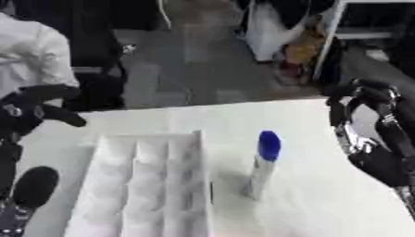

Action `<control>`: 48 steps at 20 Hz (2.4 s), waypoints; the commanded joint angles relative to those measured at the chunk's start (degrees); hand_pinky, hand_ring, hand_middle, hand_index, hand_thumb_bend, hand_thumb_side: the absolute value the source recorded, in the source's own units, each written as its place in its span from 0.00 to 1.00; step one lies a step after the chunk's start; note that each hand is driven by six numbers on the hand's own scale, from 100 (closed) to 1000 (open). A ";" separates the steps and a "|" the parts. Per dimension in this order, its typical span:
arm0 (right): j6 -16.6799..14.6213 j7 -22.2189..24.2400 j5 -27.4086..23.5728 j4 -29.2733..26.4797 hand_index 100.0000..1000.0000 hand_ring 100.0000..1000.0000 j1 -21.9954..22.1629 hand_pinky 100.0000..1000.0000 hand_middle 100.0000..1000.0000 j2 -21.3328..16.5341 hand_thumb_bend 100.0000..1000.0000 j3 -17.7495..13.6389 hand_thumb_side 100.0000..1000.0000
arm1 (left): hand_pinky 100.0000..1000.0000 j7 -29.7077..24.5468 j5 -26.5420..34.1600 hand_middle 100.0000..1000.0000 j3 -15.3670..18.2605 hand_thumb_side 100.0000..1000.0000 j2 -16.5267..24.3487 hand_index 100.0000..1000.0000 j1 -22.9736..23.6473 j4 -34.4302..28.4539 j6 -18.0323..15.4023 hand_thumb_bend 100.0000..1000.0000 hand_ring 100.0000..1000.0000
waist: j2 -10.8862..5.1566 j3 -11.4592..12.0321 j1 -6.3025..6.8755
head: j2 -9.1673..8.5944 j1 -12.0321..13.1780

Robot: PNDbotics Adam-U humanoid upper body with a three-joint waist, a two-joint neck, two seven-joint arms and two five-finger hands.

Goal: Pick up objects on the table and place them in the box.

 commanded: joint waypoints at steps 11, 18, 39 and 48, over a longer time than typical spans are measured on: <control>1.42 -0.33 -0.79 -0.91 0.75 0.66 -0.12 0.40 0.52 -0.22 0.00 -0.18 0.92 | 0.63 -0.20 -0.24 0.76 0.63 0.85 0.96 0.87 -0.55 -1.13 0.40 0.48 0.51 | -1.23 0.12 -0.21 | -0.24 -0.53; 11.54 -3.98 -9.04 -0.91 0.81 0.72 -2.51 0.51 0.56 -3.90 0.17 2.69 0.95 | 0.63 -0.53 -0.25 0.76 0.45 0.85 1.11 0.87 0.18 -1.13 0.66 0.48 0.51 | -1.84 0.11 -0.73 | 0.24 -1.03; 24.44 -10.25 -6.70 15.39 0.91 0.92 -11.28 0.78 0.66 -0.82 0.33 6.88 0.83 | 0.62 -1.38 -0.30 0.75 0.14 0.85 1.42 0.87 1.87 -1.13 1.39 0.48 0.50 | -3.86 -0.77 -1.42 | 3.07 -1.64; 25.62 -11.82 -2.65 17.10 0.91 0.93 -8.09 0.79 0.67 6.13 0.31 4.27 0.80 | 0.62 -1.53 -0.30 0.75 0.13 0.85 1.15 0.87 1.87 -1.13 1.57 0.47 0.50 | -3.97 -1.23 -1.28 | 3.41 -1.88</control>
